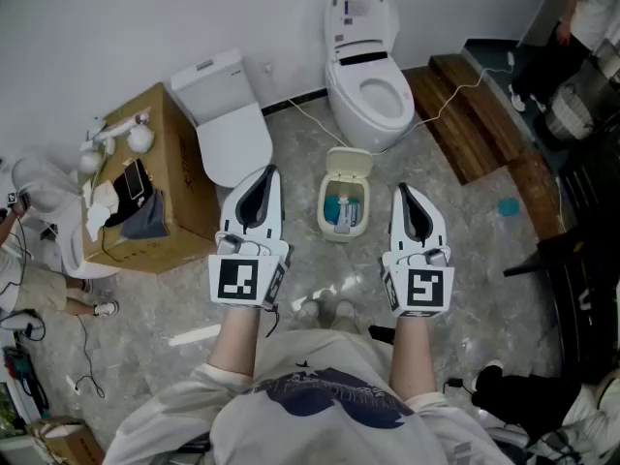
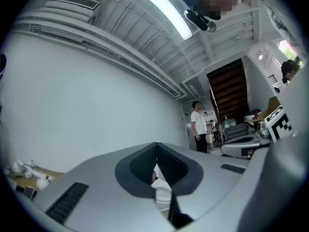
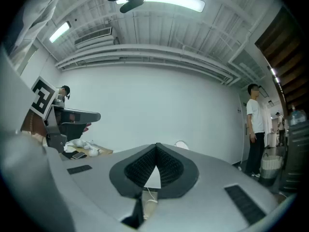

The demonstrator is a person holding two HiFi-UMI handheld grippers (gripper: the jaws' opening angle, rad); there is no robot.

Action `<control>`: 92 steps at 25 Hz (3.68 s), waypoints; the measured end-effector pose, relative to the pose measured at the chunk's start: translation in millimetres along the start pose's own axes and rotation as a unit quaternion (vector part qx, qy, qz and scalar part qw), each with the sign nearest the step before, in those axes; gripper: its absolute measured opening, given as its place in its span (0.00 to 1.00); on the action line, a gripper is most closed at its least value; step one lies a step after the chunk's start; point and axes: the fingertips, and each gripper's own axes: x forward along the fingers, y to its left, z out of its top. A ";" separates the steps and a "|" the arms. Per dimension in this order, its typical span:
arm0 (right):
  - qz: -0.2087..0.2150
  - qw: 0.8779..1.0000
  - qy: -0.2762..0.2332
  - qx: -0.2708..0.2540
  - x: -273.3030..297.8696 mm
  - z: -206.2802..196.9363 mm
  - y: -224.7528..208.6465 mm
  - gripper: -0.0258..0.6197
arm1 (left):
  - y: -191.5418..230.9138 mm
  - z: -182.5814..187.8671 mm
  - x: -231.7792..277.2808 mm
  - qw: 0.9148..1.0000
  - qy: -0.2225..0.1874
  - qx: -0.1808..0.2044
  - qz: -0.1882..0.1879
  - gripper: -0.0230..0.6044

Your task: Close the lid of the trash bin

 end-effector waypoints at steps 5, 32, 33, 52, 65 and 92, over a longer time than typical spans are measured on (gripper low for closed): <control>0.000 1.000 0.004 -0.002 0.1 0.4 0.8 0.03 | -0.9 1.2 0.4 1.000 0.000 0.002 -0.002 0.03; 0.042 0.994 -0.033 0.100 -24.5 0.5 -60.2 0.63 | -36.3 2.3 23.4 0.998 0.020 -0.026 -0.053 0.52; 0.045 0.993 -0.032 0.101 -24.6 -1.3 -66.2 0.63 | -37.9 0.6 25.5 0.998 0.023 -0.026 -0.049 0.52; 0.085 0.994 0.034 0.054 94.9 -66.0 -92.7 0.62 | 11.9 -41.9 127.5 0.997 0.032 -0.050 -0.044 0.52; 0.251 0.938 0.234 -0.044 203.7 -243.0 -80.1 0.61 | 35.8 -96.8 188.8 0.993 0.073 -0.050 -0.078 0.52; 0.472 0.763 0.421 -0.131 249.1 -528.7 -11.0 0.61 | 37.8 -259.6 174.6 0.985 0.153 -0.078 -0.015 0.52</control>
